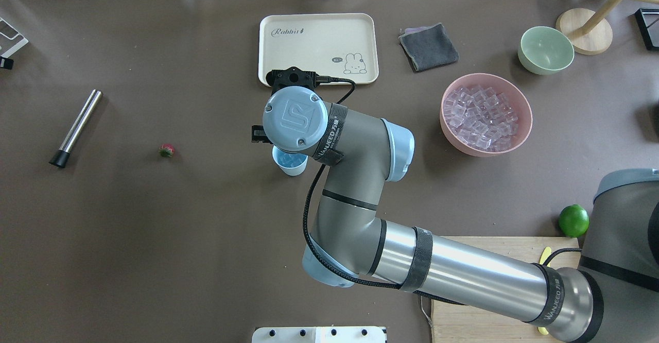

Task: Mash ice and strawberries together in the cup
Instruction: 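Withdraw the right gripper toward the green bowl while the left arm reaches toward the table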

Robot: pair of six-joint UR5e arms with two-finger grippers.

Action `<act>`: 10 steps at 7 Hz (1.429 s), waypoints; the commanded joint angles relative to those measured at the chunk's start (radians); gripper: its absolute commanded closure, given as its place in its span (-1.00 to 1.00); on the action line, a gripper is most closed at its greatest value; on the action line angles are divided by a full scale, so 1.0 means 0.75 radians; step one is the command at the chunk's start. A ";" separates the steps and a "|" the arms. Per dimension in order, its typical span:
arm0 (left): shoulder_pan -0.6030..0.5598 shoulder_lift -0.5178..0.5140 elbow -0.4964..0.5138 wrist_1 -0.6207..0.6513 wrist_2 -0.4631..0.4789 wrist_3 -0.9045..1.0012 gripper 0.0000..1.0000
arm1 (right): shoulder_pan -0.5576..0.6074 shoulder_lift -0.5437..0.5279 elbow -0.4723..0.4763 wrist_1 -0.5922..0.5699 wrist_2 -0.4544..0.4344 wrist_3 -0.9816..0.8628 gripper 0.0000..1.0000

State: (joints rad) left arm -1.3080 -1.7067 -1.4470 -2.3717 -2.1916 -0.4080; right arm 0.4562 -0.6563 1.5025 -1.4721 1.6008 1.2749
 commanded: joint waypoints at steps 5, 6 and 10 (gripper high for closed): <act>0.462 -0.031 -0.195 0.000 0.286 -0.541 -0.96 | 0.669 -0.584 0.335 0.010 0.584 -0.783 -0.98; 0.587 -0.048 -0.212 0.004 0.393 -0.641 -0.96 | 0.806 -0.636 0.286 0.010 0.701 -0.968 -0.98; 0.801 -0.148 -0.222 0.126 0.566 -0.767 -0.96 | 1.150 -0.757 0.038 0.083 0.968 -1.531 -0.98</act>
State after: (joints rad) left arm -0.7276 -1.7855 -1.6104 -2.3266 -1.7825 -0.9721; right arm 1.2624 -1.1941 1.5771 -1.4496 2.2741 0.2177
